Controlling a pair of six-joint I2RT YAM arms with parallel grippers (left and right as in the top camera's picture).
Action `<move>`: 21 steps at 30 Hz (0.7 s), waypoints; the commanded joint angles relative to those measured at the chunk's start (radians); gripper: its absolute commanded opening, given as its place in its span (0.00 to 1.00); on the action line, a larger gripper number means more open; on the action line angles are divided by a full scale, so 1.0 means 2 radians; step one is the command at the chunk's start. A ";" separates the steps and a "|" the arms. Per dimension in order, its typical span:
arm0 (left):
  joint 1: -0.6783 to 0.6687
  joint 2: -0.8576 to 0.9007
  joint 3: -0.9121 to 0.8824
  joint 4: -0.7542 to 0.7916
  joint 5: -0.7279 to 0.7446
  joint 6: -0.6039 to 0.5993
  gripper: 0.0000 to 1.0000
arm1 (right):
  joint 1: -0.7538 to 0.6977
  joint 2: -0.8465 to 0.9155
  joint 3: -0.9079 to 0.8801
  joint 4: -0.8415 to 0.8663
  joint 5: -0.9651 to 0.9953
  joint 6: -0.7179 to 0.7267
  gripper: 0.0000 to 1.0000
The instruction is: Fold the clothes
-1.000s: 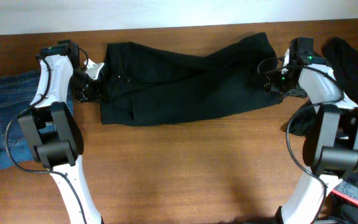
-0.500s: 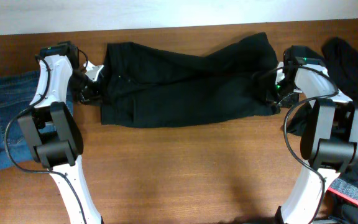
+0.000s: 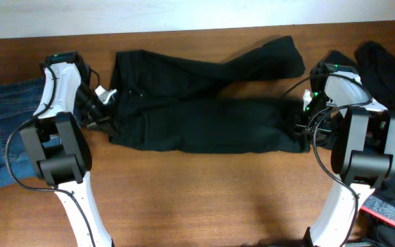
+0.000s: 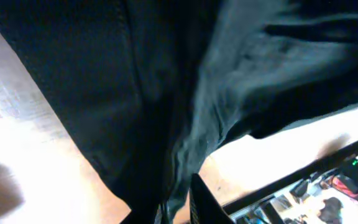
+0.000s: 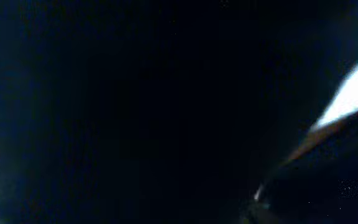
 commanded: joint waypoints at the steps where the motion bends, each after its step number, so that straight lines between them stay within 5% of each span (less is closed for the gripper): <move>1: 0.004 -0.017 -0.041 -0.007 -0.034 -0.019 0.10 | -0.002 0.011 -0.008 -0.024 0.004 -0.001 0.51; 13: 0.004 -0.017 -0.159 0.047 -0.047 -0.026 0.07 | -0.002 0.011 -0.008 -0.104 0.010 -0.001 0.53; 21: 0.004 -0.018 -0.156 0.042 -0.192 -0.132 0.02 | -0.002 0.011 -0.019 -0.130 0.019 0.000 0.52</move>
